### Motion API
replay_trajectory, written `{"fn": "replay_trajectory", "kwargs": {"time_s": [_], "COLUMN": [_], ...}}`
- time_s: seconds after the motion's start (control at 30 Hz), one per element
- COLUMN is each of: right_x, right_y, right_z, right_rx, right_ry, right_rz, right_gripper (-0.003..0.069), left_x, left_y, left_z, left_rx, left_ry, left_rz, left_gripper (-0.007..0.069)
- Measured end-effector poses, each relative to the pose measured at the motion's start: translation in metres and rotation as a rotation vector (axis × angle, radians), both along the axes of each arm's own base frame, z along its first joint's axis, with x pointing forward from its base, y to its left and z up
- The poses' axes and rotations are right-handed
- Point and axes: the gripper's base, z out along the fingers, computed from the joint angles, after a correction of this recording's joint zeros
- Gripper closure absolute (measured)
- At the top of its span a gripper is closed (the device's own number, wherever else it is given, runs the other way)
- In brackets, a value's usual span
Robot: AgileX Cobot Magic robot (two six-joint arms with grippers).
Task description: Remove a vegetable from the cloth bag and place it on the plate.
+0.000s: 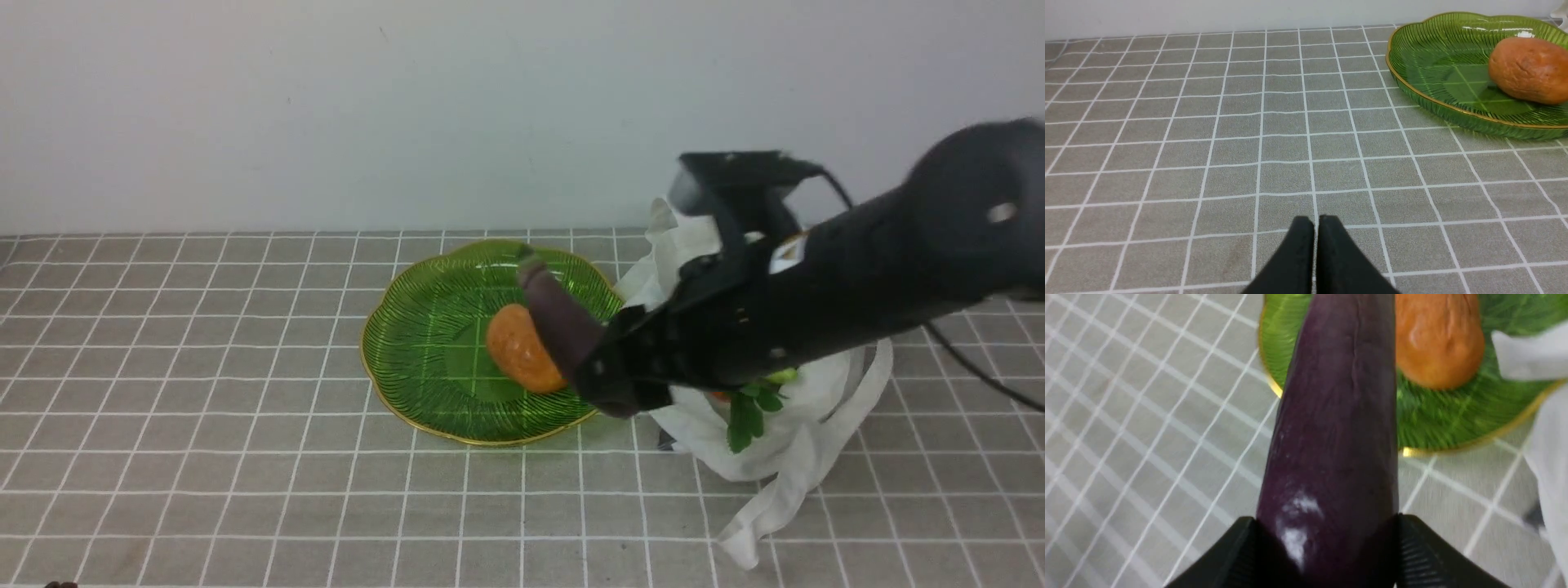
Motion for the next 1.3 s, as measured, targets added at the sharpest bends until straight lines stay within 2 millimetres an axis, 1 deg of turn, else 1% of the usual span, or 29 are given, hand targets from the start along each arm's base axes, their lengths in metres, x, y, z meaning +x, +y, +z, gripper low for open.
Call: {"fn": "replay_trajectory", "kwargs": {"time_s": [0.07,0.13,0.17,0.27,0.33,0.4,0.47,0.53,0.57,0.6,0.67,0.73,0.8,0.83,0.9,0.97,1.0,1.03,1.1,1.13,1.17,1.2,1.23,1.3], "right_x": [0.020,0.033,0.034,0.056,0.064,0.067,0.071,0.072,0.072,0.072,0.073,0.075,0.076,0.077,0.079,0.078,0.077,0.075,0.072,0.070,0.064,0.063,0.057,0.049], "right_y": [0.015,0.024,0.025,0.040,0.045,0.047,0.049,0.050,0.049,0.050,0.051,0.053,0.054,0.055,0.055,0.053,0.052,0.048,0.040,0.037,0.028,0.027,0.018,0.008], "right_z": [-0.025,-0.039,-0.041,-0.061,-0.065,-0.066,-0.066,-0.063,-0.063,-0.060,-0.053,-0.043,-0.030,-0.020,-0.002,0.022,0.025,0.048,0.081,0.092,0.116,0.119,0.134,0.150], "right_rx": [-0.014,-0.022,-0.023,-0.036,-0.035,-0.037,-0.049,-0.067,-0.070,-0.085,-0.098,-0.114,-0.131,-0.143,-0.174,-0.213,-0.222,-0.249,-0.276,-0.279,-0.293,-0.296,-0.313,-0.326], "right_ry": [-0.008,-0.003,-0.002,0.008,0.002,-0.004,-0.024,-0.035,-0.035,-0.036,-0.025,-0.011,-0.004,0.003,0.007,0.012,0.022,0.004,-0.064,-0.095,-0.170,-0.178,-0.221,-0.262], "right_rz": [-0.022,-0.032,-0.033,-0.033,-0.031,-0.028,-0.014,0.005,0.008,0.025,0.043,0.063,0.084,0.097,0.117,0.131,0.134,0.141,0.134,0.128,0.109,0.106,0.086,0.052], "right_gripper": [0.0268,0.0268,0.0268,0.0268,0.0268,0.0268,0.0248,0.0195,0.0189,0.0145,0.0097,0.0064,0.0059,0.0060,0.0076,0.0111,0.0116,0.0160,0.0230,0.0253,0.0330,0.0330,0.0384,0.0446], "left_x": [0.000,0.000,0.000,0.000,0.000,0.000,0.000,0.000,0.000,0.000,0.000,0.000,0.000,0.000,0.000,0.000,0.000,0.000,0.000,0.000,0.000,0.000,0.000,0.000], "left_y": [0.000,0.000,0.000,0.000,0.000,0.000,0.000,0.000,0.000,0.000,0.000,0.000,0.000,0.000,0.000,0.000,0.000,0.000,0.000,0.000,0.000,0.000,0.000,0.000], "left_z": [0.000,0.000,0.000,0.000,0.000,0.000,0.000,0.000,0.000,0.000,0.000,0.000,0.000,0.000,0.000,0.000,0.000,0.000,0.000,0.000,0.000,0.000,0.000,0.000], "left_rx": [0.000,0.000,0.000,0.000,0.000,0.000,0.000,0.000,0.000,0.000,0.000,0.000,0.000,0.000,0.000,0.000,0.000,0.000,0.000,0.000,0.000,0.000,0.000,0.000], "left_ry": [0.000,0.000,0.000,0.000,0.000,0.000,0.000,0.000,0.000,0.000,0.000,0.000,0.000,0.000,0.000,0.000,0.000,0.000,0.000,0.000,0.000,0.000,0.000,0.000], "left_rz": [0.000,0.000,0.000,0.000,0.000,0.000,0.000,0.000,0.000,0.000,0.000,0.000,0.000,0.000,0.000,0.000,0.000,0.000,0.000,0.000,0.000,0.000,0.000,0.000], "left_gripper": [0.0629,0.0629,0.0629,0.0629,0.0629,0.0629,0.0629,0.0629,0.0629,0.0629,0.0629,0.0629,0.0629,0.0629,0.0629,0.0629,0.0629,0.0629,0.0629,0.0629,0.0629,0.0629,0.0629,0.0629]}}
